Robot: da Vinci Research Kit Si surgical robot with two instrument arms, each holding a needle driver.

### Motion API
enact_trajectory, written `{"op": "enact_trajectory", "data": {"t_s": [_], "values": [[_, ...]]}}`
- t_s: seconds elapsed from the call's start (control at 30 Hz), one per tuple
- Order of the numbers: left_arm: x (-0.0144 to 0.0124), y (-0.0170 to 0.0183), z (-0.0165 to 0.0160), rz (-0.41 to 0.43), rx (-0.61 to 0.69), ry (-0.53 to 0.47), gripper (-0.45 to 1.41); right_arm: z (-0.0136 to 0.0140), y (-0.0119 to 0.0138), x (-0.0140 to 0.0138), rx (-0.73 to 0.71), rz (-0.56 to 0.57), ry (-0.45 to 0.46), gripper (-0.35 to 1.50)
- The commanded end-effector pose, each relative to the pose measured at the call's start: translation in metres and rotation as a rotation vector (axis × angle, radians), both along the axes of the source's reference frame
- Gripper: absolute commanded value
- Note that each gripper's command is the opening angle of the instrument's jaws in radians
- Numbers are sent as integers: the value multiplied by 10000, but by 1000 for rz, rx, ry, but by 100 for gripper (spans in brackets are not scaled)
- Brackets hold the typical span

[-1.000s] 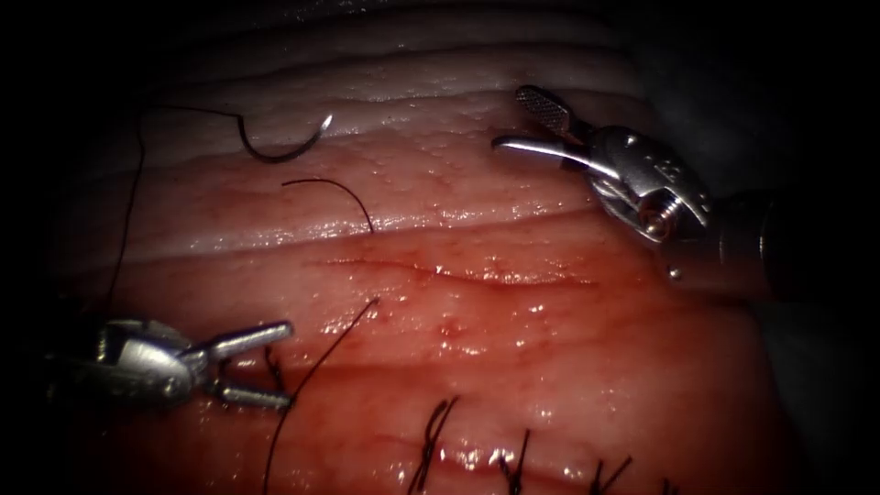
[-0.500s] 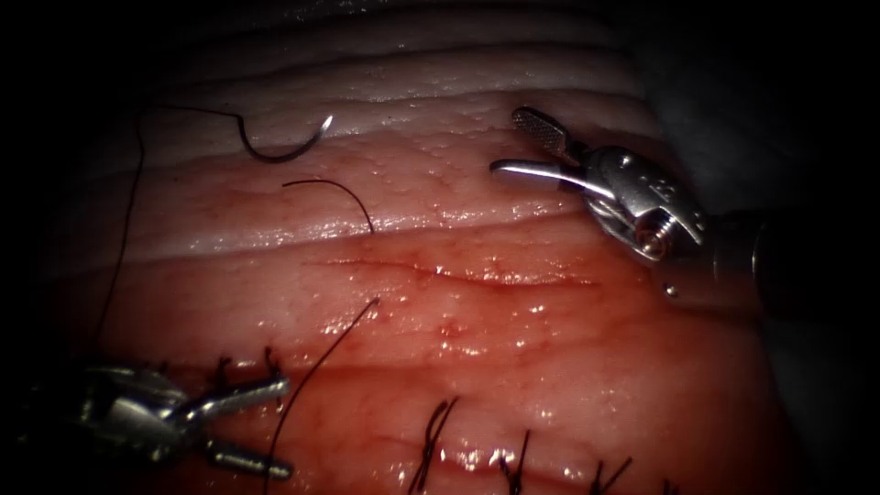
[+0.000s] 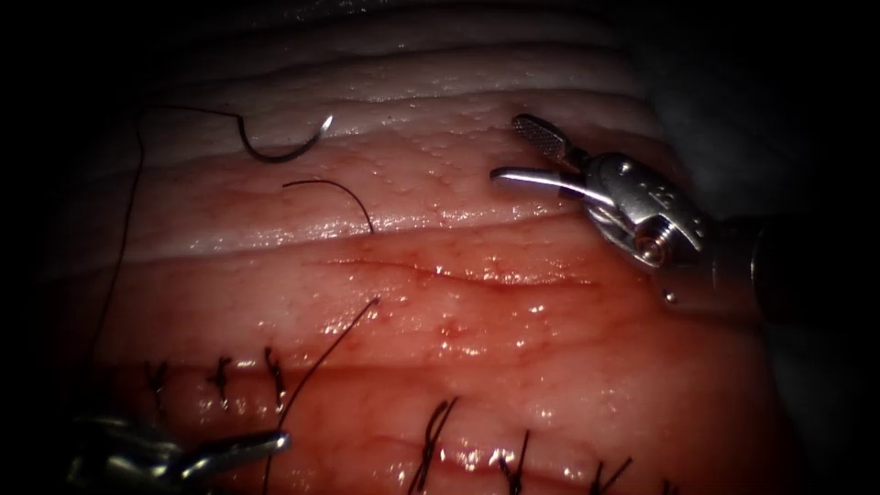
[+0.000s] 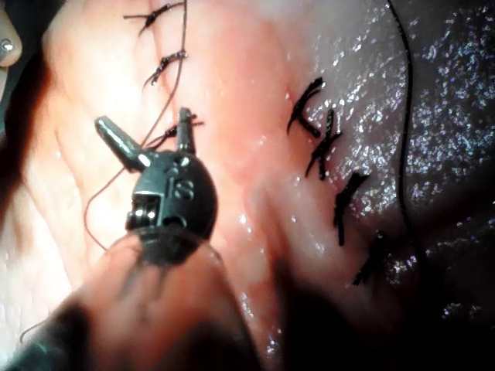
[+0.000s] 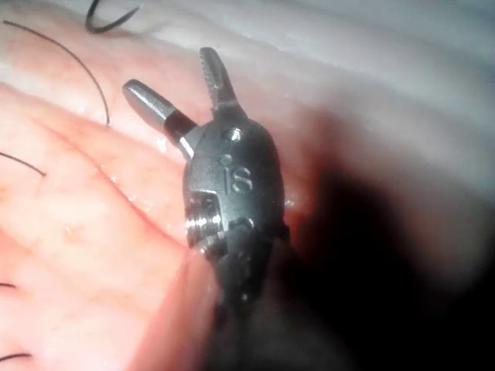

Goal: Wound Closure
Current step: Pick up suture with left gripper, then hold suture with right hand to regrasp suture with left end-effector at longer length

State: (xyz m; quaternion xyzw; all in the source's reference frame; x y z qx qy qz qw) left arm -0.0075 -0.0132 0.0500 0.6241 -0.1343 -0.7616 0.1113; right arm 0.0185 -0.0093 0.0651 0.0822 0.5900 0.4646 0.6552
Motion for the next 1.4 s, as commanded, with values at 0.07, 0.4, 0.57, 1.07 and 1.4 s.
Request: {"op": "enact_trajectory", "data": {"t_s": [0.07,0.4,0.57,1.07,1.4], "values": [[-6,0,5,0,-7,-4,-3,2,-1,7,3,-29,-2,118],[-13,26,18,38,16,61,-45,-29,-18,17,-206,-207,-102,135],[-25,55,26,29,39,57,-45,-69,-35,43,-386,-344,-170,133],[-58,94,34,43,71,33,-45,-98,-36,112,-665,-459,-250,130],[-58,102,34,64,79,24,-45,-99,-35,134,-820,-435,-216,131]]}}
